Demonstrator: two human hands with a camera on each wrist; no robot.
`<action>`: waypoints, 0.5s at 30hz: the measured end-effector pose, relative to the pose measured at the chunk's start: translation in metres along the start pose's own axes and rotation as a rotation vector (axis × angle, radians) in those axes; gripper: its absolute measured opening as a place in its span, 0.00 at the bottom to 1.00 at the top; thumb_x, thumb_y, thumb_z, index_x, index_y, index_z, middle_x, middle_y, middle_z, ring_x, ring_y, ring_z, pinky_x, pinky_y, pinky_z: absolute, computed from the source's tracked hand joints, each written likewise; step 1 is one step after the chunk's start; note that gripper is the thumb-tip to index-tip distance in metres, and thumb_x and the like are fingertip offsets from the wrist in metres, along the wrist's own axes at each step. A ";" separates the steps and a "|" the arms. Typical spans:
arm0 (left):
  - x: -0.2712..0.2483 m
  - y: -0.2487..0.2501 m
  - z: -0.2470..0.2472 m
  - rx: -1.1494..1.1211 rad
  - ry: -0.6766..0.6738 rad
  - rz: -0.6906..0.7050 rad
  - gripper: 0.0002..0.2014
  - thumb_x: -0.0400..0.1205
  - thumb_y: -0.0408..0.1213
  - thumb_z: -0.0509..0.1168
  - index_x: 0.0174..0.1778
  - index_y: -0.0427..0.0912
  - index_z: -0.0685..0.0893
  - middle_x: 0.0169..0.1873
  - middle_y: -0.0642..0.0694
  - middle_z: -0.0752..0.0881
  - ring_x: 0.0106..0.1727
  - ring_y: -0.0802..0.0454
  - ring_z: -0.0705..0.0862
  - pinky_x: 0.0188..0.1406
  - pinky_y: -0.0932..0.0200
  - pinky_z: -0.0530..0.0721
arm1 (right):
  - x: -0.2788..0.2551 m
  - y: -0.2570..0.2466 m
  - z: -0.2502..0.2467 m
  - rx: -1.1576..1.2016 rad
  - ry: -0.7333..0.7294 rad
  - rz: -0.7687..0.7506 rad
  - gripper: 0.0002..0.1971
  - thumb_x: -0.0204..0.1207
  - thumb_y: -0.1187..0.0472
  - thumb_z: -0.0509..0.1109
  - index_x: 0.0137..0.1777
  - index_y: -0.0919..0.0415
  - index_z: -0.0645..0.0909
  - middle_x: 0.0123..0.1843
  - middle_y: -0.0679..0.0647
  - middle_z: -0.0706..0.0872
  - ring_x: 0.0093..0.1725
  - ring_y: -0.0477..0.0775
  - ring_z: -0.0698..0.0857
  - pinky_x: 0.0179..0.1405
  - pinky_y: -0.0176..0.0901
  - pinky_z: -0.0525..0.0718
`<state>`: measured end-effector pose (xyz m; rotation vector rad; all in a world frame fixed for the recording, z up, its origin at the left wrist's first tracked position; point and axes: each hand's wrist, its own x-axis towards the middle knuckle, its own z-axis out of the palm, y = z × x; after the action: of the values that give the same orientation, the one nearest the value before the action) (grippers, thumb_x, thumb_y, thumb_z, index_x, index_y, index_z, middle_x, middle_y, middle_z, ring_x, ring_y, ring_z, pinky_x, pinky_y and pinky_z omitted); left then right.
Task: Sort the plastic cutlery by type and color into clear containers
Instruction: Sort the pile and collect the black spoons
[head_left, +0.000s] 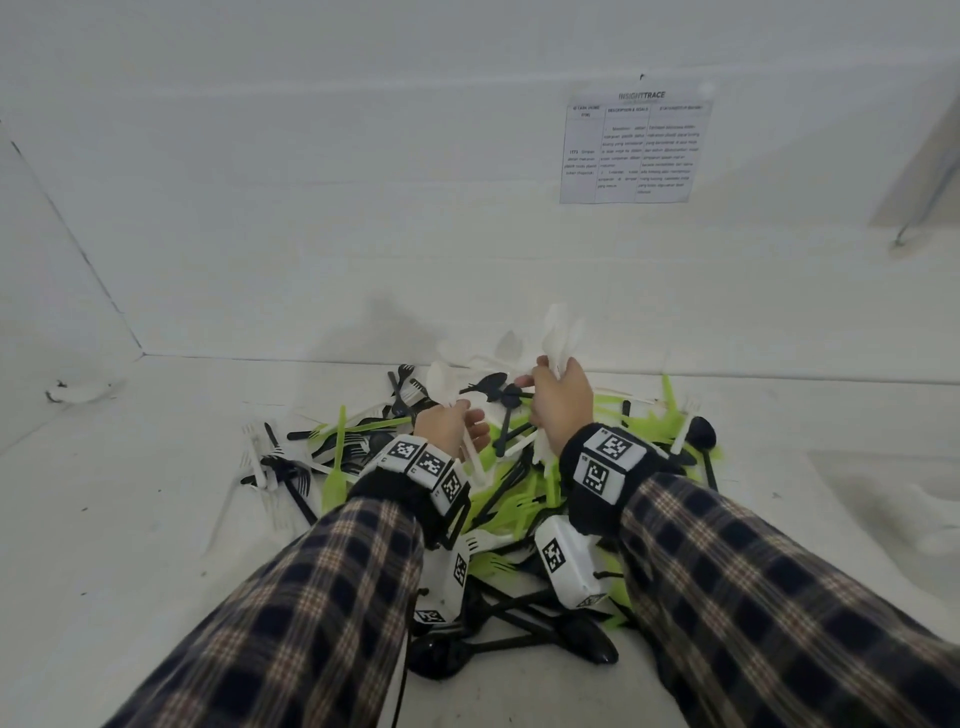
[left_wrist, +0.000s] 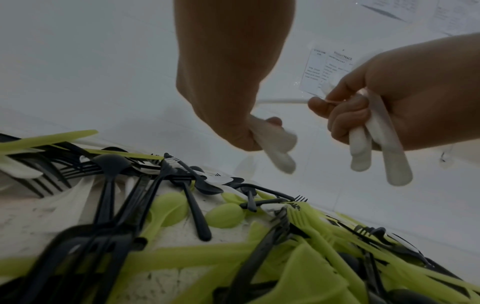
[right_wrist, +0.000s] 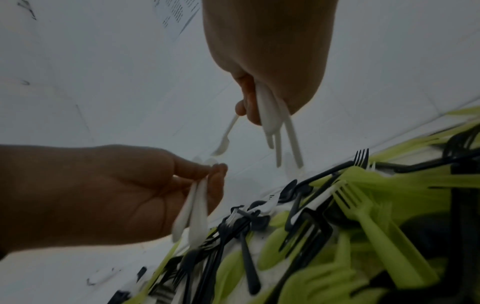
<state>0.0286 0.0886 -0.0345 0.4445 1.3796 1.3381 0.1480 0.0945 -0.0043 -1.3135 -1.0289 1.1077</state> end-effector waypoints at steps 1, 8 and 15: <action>-0.002 -0.001 0.001 -0.022 0.003 0.009 0.08 0.85 0.29 0.58 0.41 0.30 0.76 0.25 0.41 0.81 0.12 0.52 0.78 0.13 0.67 0.75 | -0.003 0.001 0.000 0.002 -0.021 0.006 0.03 0.79 0.65 0.58 0.45 0.58 0.71 0.39 0.55 0.86 0.21 0.46 0.69 0.19 0.36 0.66; -0.020 0.001 -0.003 -0.078 -0.059 0.110 0.09 0.85 0.28 0.59 0.50 0.24 0.78 0.38 0.37 0.83 0.34 0.44 0.84 0.30 0.58 0.88 | -0.025 0.015 -0.003 -0.086 -0.245 0.095 0.07 0.78 0.65 0.59 0.49 0.65 0.78 0.34 0.57 0.84 0.15 0.46 0.68 0.13 0.32 0.65; -0.015 -0.008 -0.010 0.070 0.016 0.187 0.13 0.83 0.34 0.63 0.33 0.39 0.85 0.31 0.40 0.87 0.45 0.38 0.85 0.60 0.35 0.82 | -0.038 0.022 -0.009 -0.198 -0.416 0.230 0.09 0.74 0.67 0.57 0.36 0.66 0.75 0.30 0.59 0.85 0.12 0.47 0.61 0.14 0.31 0.60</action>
<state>0.0278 0.0690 -0.0372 0.6243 1.4284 1.4500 0.1489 0.0546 -0.0241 -1.4166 -1.3421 1.5284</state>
